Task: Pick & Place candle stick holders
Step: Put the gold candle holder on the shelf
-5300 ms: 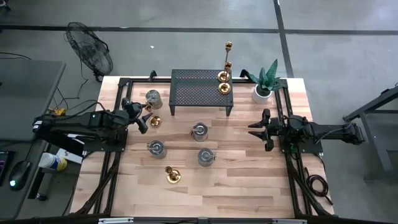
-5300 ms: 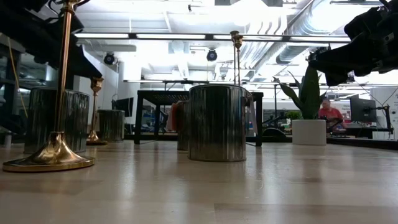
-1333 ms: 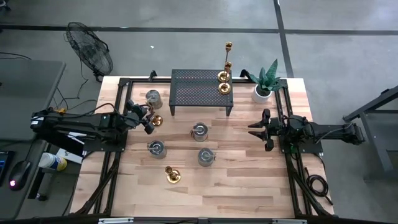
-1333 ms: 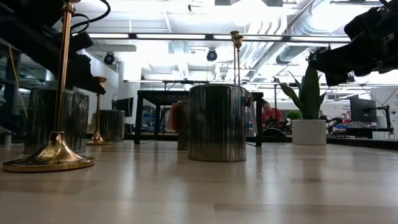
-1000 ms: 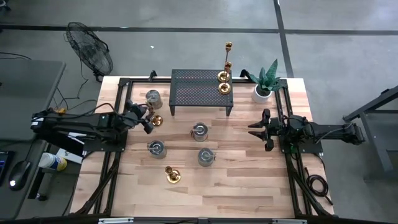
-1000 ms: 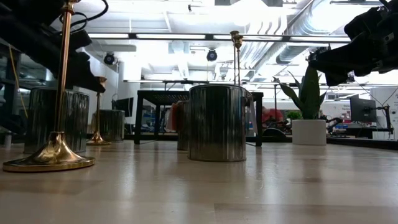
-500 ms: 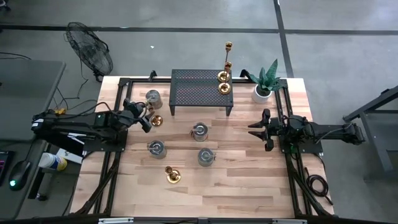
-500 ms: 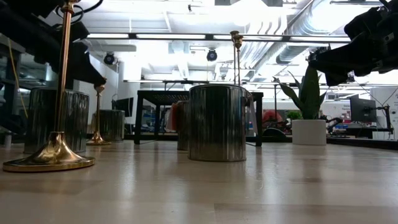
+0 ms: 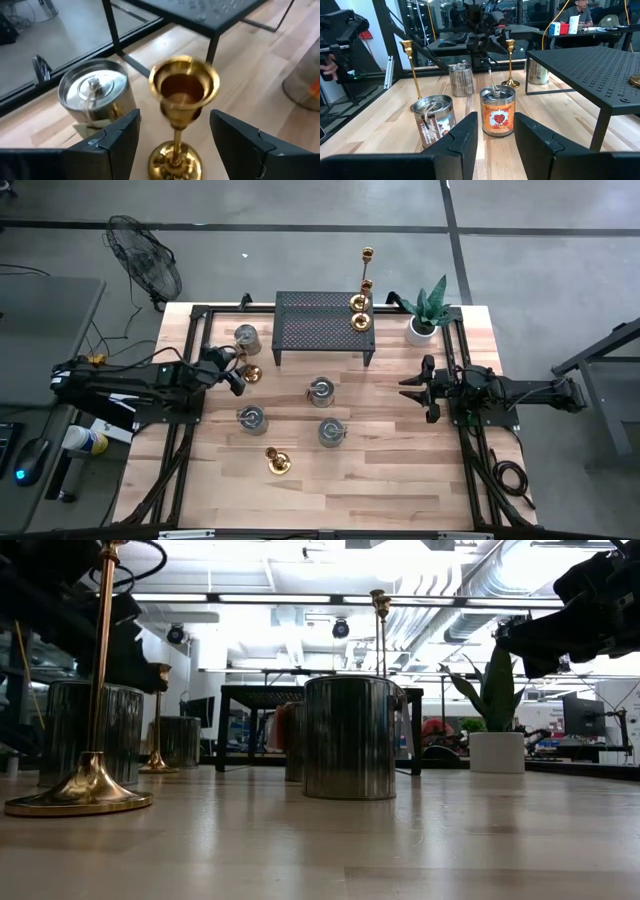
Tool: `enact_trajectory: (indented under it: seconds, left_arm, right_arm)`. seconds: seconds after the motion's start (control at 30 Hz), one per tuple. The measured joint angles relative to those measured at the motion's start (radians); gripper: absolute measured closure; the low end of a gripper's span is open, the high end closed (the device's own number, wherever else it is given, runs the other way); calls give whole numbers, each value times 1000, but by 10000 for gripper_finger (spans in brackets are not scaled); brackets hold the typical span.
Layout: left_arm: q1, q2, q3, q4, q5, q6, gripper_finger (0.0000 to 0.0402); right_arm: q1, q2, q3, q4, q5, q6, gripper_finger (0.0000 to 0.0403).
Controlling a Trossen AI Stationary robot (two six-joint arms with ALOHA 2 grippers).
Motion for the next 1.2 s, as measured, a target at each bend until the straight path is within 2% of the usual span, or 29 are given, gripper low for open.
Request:
enact_trajectory:
  seconds: [0.17, 0.43, 0.73, 1.07, 1.2]
  left_arm:
    - [0, 1, -47, 27, 15, 1, 165]
    - [0, 11, -122, 167, -24, 0, 165]
    - [0, 48, -154, 258, -57, 9, 165]
    - [0, 138, -156, 340, -43, 10, 165]
    - [0, 161, -156, 355, -44, 9, 181]
  right_arm:
    - [0, 0, 0, 0, 0, 0, 285]
    - [0, 0, 0, 0, 0, 0, 285]
    - [0, 0, 0, 0, 0, 0, 285]
    - [0, 0, 0, 0, 0, 0, 285]
    - [0, 0, 0, 0, 0, 0, 285]
